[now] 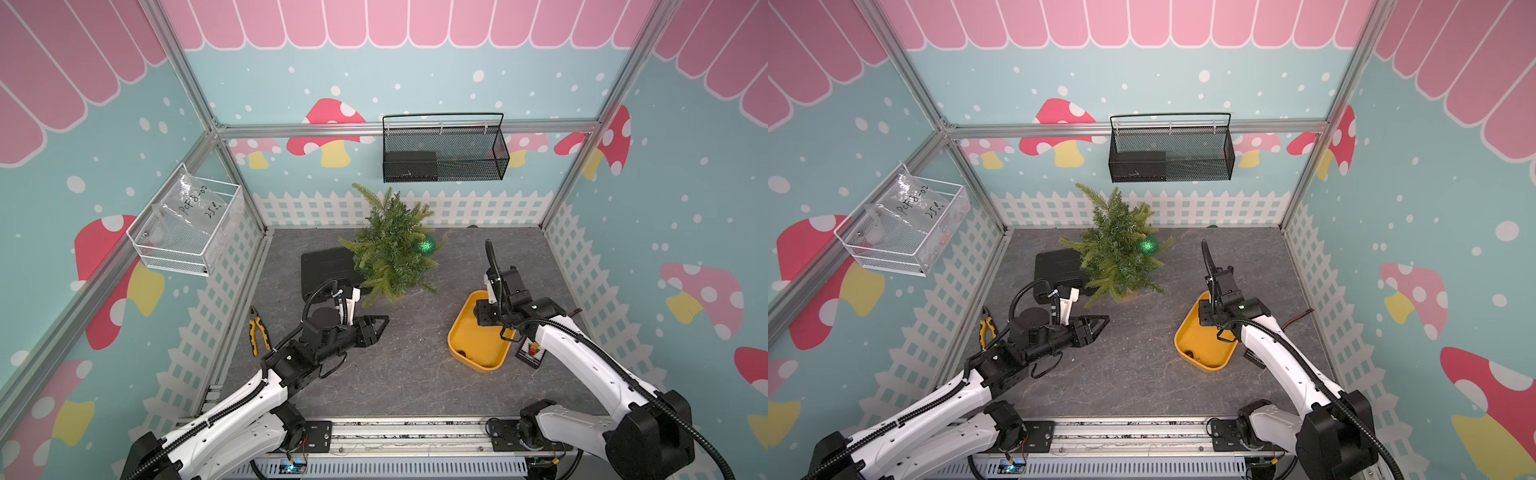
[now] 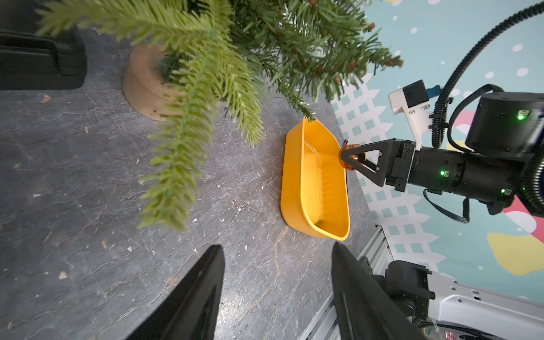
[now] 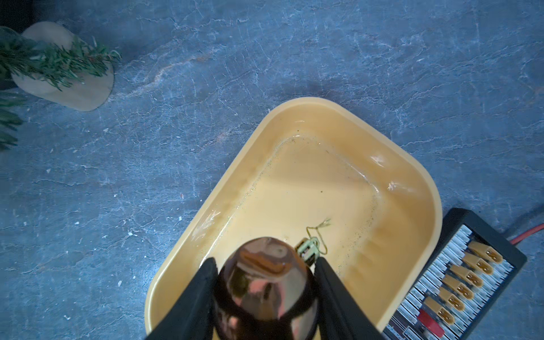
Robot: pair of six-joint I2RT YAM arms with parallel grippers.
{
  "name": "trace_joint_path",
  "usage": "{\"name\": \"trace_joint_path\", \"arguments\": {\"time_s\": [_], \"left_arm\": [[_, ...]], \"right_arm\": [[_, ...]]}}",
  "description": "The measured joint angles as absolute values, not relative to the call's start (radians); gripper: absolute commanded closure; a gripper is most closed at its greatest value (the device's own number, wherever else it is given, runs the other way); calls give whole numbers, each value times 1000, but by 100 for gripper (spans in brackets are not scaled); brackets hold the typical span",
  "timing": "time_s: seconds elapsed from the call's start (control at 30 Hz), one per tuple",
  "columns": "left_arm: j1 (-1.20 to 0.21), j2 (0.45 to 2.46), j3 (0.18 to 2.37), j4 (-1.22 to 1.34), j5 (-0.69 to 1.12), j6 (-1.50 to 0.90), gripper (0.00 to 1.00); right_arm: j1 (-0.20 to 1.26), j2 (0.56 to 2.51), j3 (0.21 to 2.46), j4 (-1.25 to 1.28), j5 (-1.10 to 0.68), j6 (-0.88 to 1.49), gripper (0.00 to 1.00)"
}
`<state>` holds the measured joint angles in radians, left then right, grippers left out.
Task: Decorate the small christmas tree with ornaments
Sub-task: Pick up an ornament from the container.
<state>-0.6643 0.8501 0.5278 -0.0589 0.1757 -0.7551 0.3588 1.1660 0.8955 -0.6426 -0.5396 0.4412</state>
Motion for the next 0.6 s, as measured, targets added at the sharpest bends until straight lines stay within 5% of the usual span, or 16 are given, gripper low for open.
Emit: {"name": "trace_joint_path", "arguments": {"time_s": [0.6], "left_arm": [[-581, 796, 679, -104, 197, -758, 39]], "right_arm": [[358, 1059, 1094, -533, -813, 432, 59]]}}
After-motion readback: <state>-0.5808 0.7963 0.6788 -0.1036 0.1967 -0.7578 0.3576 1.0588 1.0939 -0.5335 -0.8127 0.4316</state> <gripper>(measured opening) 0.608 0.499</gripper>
